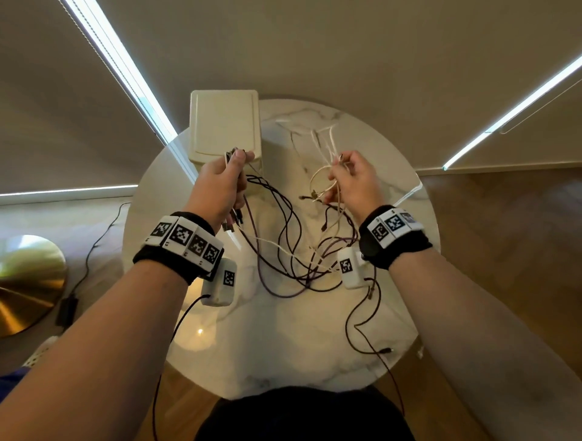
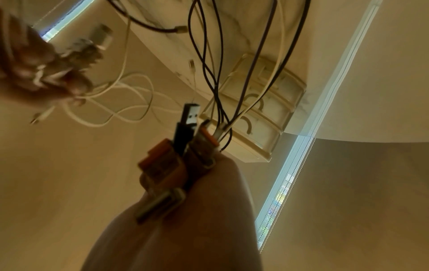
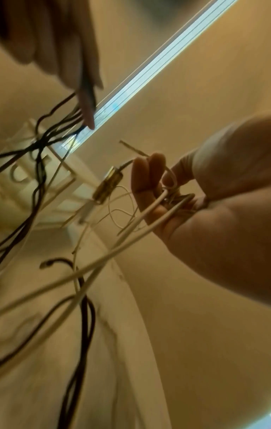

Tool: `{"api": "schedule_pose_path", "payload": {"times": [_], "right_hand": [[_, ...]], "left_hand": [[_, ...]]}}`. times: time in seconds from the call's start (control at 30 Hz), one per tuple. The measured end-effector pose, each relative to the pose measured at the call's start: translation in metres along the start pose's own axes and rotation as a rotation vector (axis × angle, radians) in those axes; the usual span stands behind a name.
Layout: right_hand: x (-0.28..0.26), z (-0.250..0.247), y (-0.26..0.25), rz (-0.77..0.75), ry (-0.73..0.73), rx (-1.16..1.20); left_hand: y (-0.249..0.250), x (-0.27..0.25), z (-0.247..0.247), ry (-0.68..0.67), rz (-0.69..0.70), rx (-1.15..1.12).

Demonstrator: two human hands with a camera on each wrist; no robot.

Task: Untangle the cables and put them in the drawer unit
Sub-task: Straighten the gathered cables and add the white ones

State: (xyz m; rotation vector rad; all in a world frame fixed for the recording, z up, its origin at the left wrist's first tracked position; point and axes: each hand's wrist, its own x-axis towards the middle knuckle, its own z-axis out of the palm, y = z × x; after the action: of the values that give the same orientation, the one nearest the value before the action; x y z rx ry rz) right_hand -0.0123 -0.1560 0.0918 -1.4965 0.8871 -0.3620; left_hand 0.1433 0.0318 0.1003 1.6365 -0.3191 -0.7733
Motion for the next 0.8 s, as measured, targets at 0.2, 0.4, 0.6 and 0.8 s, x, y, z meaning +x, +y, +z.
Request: {"api": "schedule_pose_path", "payload": {"times": [0.2,0.4,0.6,0.8], "right_hand": [[-0.022,0.000,-0.056,-0.101,-0.102,0.315],[-0.031,-0.002,-0.065,-0.051,-0.237,0.421],[-0.010,-0.011,-0.003,-0.082,-0.137,-0.626],[-0.010,-0.028,-0.019,-0.134,-0.077,-0.080]], "left_hand": [[0.001,-0.002,0.001,0.015,0.001,0.066],[-0.005,-0.003,0.004,-0.010,0.001,0.075],[-0.006,-0.001,0.005,-0.005,-0.012,0.090],[-0.006,-0.002,0.005,0.004,-0.008,0.095]]}}
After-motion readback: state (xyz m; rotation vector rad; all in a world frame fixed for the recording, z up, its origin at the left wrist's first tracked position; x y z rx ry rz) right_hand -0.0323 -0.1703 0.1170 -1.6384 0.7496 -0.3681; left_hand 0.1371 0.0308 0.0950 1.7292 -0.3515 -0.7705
